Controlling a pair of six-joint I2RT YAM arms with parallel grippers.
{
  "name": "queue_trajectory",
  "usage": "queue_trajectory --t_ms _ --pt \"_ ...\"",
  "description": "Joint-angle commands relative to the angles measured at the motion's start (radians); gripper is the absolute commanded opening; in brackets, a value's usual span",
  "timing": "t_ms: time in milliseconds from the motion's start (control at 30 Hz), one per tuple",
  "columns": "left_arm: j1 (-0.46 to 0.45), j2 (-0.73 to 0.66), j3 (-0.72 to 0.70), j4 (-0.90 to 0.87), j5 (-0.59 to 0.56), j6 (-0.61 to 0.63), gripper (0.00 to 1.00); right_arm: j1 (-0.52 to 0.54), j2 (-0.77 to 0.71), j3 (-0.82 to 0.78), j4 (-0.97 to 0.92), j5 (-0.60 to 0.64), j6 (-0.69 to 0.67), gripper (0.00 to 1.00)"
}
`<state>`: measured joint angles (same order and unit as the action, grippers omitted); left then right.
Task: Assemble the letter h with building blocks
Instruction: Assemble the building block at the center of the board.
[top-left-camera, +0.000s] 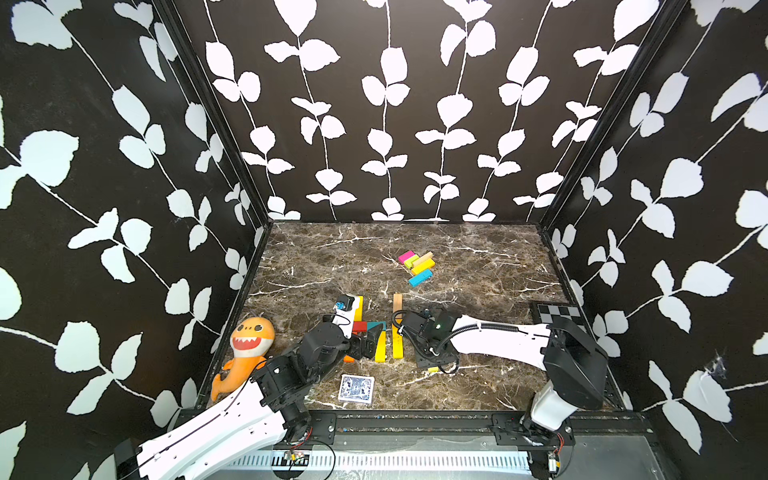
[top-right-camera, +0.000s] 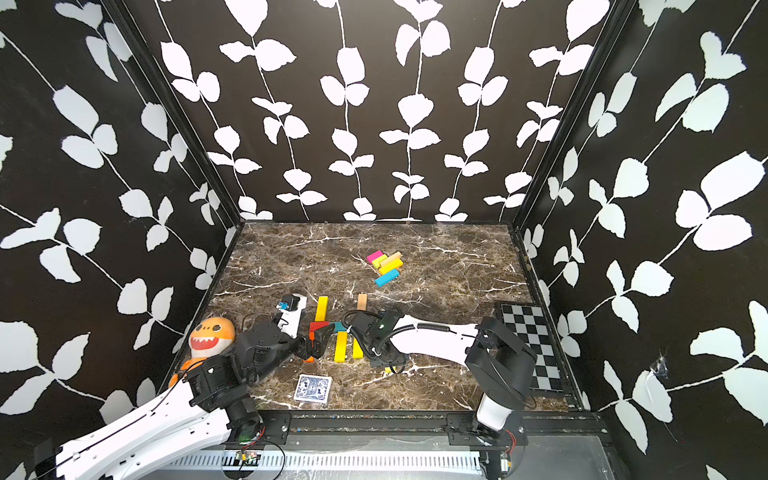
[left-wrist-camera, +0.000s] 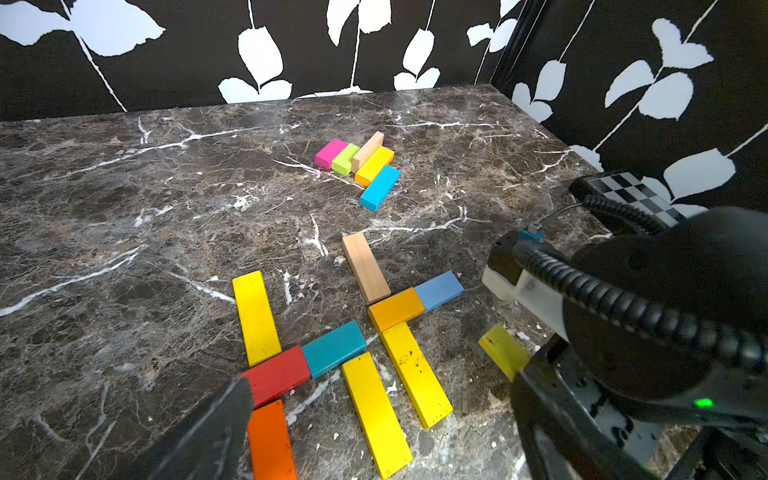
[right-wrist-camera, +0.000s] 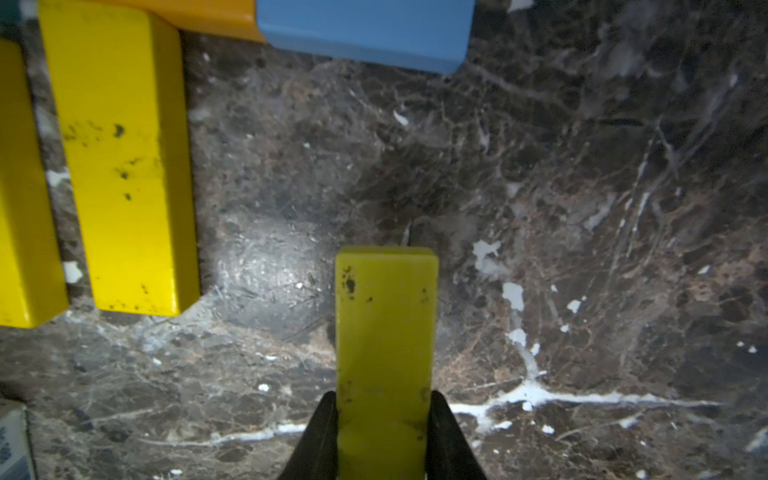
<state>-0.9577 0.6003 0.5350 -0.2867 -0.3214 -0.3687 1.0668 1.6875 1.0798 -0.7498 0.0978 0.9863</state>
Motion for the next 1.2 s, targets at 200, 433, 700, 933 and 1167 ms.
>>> queue_trajectory --t_ms 200,433,700,933,1167 --pt "0.000 -0.016 -0.010 -0.009 -0.002 0.010 0.99 -0.026 0.059 0.005 0.059 0.014 0.050 0.19" --pt "0.000 -0.007 -0.010 -0.007 -0.005 0.011 0.99 -0.061 0.088 0.025 0.061 0.029 0.022 0.18" --pt "0.000 0.002 -0.007 -0.003 -0.007 0.014 0.99 -0.080 0.125 0.047 0.072 0.028 -0.006 0.18" --pt "0.000 0.007 -0.007 -0.004 -0.008 0.015 0.99 -0.096 0.141 0.052 0.063 0.046 -0.009 0.18" --pt "0.000 0.010 -0.008 -0.002 -0.010 0.016 0.99 -0.105 0.133 0.030 0.075 0.048 -0.012 0.18"
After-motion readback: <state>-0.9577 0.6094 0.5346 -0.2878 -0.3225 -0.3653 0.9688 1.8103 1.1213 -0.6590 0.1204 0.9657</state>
